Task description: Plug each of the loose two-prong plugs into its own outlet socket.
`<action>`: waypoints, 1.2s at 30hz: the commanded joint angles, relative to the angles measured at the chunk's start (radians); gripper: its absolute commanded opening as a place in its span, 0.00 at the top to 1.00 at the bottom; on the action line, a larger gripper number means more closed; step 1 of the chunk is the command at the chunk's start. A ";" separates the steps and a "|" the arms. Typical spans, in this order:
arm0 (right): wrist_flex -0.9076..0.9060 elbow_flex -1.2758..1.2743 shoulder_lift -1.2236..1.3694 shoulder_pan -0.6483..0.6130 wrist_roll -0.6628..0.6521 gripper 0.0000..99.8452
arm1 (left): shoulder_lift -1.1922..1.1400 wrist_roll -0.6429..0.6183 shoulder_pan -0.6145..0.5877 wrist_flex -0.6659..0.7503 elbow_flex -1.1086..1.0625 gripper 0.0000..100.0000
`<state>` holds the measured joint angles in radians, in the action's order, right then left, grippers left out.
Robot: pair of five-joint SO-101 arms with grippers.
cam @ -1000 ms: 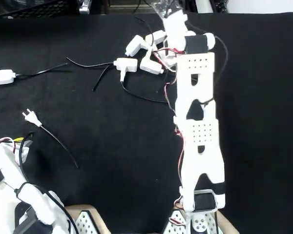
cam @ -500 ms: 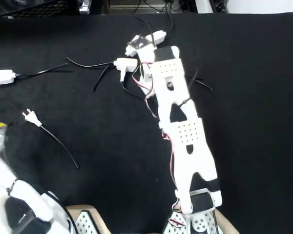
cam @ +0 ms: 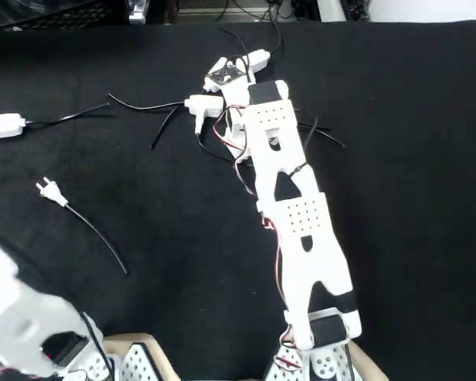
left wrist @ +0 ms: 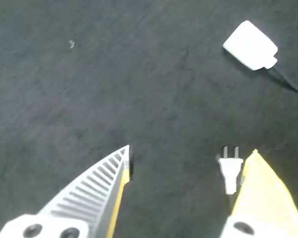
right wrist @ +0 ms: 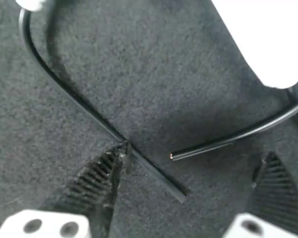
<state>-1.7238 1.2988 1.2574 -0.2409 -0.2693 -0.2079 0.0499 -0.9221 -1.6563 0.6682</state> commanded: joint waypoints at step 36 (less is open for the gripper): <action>0.006 0.019 0.013 -0.011 0.009 0.61 | -1.375 0.218 0.275 0.944 0.888 0.65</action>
<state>-1.7238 1.2988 1.2589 -0.2424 -0.2693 -1.5689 0.2616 -0.6598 -0.6989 1.5474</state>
